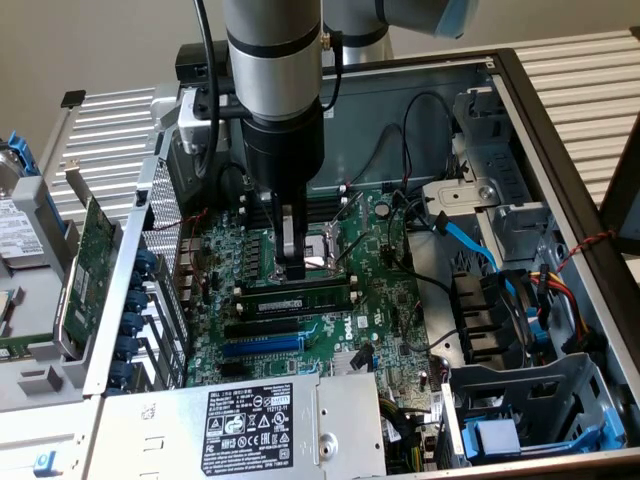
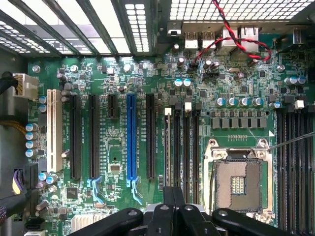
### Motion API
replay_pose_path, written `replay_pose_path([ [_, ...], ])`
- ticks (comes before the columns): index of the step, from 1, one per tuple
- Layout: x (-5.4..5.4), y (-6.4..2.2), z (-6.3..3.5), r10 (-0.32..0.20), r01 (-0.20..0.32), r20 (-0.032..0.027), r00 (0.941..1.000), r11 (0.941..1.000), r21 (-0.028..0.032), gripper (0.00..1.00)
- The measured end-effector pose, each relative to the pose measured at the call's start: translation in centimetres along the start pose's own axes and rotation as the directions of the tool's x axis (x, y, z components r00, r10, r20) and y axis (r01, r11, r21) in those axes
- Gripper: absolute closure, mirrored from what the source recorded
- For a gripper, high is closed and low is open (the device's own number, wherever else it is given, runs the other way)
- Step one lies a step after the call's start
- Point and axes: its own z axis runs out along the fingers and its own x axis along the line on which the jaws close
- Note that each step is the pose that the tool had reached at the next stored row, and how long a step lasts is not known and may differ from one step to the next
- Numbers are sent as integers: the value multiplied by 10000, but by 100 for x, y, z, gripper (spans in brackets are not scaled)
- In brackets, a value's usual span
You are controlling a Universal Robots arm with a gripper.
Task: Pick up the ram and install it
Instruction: 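Press down the ram until it locks into place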
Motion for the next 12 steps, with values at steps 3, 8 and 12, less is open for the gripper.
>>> replay_pose_path([
  [3, 0, 0, 0, 428, -428, 12, 9991, 9991, 3, 90],
  [8, 0, 0, 1, 1225, -1225, 24, 9925, 9925, 10, 90],
  [12, 0, 0, 2, 1806, -1806, 32, 9836, 9836, 14, 90],
])
